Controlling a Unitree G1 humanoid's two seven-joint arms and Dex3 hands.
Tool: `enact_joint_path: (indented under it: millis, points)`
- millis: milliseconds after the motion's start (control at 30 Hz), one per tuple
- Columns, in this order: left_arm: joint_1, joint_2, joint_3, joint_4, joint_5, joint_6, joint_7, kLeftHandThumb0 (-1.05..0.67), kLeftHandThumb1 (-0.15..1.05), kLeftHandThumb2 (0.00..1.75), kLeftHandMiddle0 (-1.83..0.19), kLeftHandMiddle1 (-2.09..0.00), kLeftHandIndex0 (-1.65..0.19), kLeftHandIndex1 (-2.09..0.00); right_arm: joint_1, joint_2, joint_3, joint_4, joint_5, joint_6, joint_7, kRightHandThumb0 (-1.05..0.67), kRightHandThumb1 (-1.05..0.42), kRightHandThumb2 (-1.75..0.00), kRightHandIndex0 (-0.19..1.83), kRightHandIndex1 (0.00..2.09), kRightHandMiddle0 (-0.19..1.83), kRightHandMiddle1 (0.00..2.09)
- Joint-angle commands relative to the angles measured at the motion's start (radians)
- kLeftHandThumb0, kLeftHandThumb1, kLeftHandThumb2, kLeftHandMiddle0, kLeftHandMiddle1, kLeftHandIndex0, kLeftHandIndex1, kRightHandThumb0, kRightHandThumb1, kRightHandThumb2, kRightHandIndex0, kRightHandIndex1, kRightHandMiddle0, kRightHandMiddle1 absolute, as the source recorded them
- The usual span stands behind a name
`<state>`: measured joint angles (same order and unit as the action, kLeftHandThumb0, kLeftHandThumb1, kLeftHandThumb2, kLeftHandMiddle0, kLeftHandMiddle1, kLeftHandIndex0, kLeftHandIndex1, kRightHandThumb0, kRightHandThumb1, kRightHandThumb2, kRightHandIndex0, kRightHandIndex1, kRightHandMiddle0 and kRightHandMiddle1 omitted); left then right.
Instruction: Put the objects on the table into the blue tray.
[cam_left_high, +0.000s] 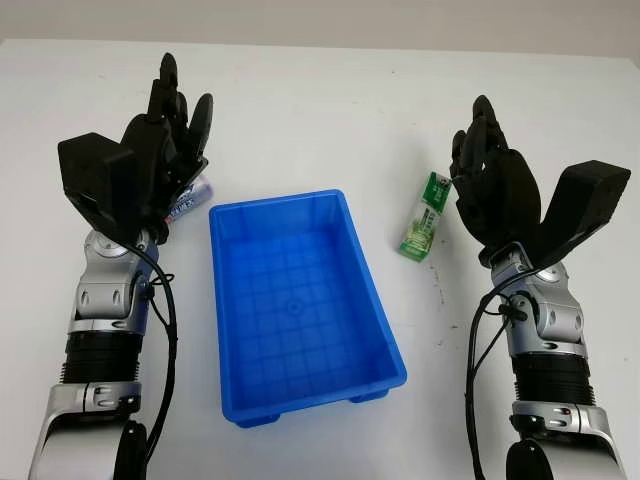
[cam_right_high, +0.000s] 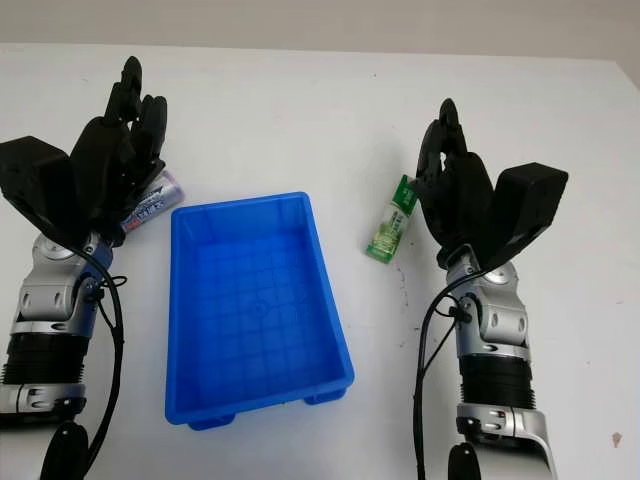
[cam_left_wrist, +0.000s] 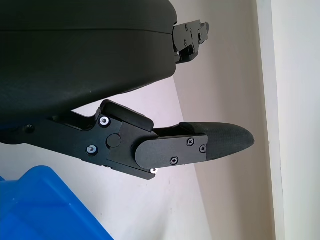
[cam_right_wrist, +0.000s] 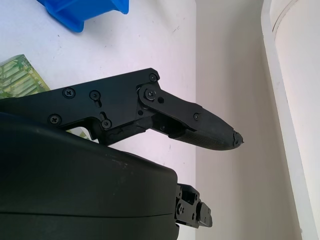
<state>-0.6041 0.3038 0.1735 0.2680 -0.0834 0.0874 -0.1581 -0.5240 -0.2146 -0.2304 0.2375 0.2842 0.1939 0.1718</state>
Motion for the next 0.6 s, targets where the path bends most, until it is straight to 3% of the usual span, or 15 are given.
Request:
enact_joint_path:
  millis: [0,367,467,533,567]
  points:
    - [-0.004,0.003,-0.001,-0.013,0.000,-0.007,0.004,-0.79,1.05,0.52,0.19,0.00,0.19,0.00,0.004,-0.002,-0.004,-0.021,0.003,-0.005,0.003,-0.73,-1.05,-0.78,-0.19,0.00,-0.19,0.00]
    - [-0.041,0.008,-0.005,0.045,0.003,-0.017,-0.005,-0.79,1.05,0.52,0.19,0.00,0.19,0.00,-0.057,-0.033,-0.025,0.028,0.026,0.025,0.032,-0.73,-1.05,-0.73,-0.19,0.00,-0.19,0.00]
    - [-0.041,0.013,-0.003,0.046,0.008,-0.027,-0.001,-0.79,1.05,0.52,0.19,0.00,0.19,0.00,-0.104,-0.106,-0.030,0.031,0.014,-0.009,0.097,-0.64,-1.05,-0.58,-0.19,0.00,-0.19,0.00]
    - [-0.039,0.014,0.000,0.042,0.007,-0.027,0.004,-0.78,1.05,0.53,0.19,0.00,0.19,0.00,-0.151,-0.167,-0.011,0.041,-0.040,-0.035,0.114,-0.59,-1.05,-0.36,-0.03,0.09,-0.04,0.09]
    - [-0.038,0.014,0.002,0.042,0.008,-0.028,0.007,-0.78,1.05,0.53,0.19,0.00,0.19,0.00,-0.176,-0.205,0.008,0.054,-0.080,-0.066,0.132,-0.58,-1.05,-0.24,0.06,0.15,-0.06,0.32]
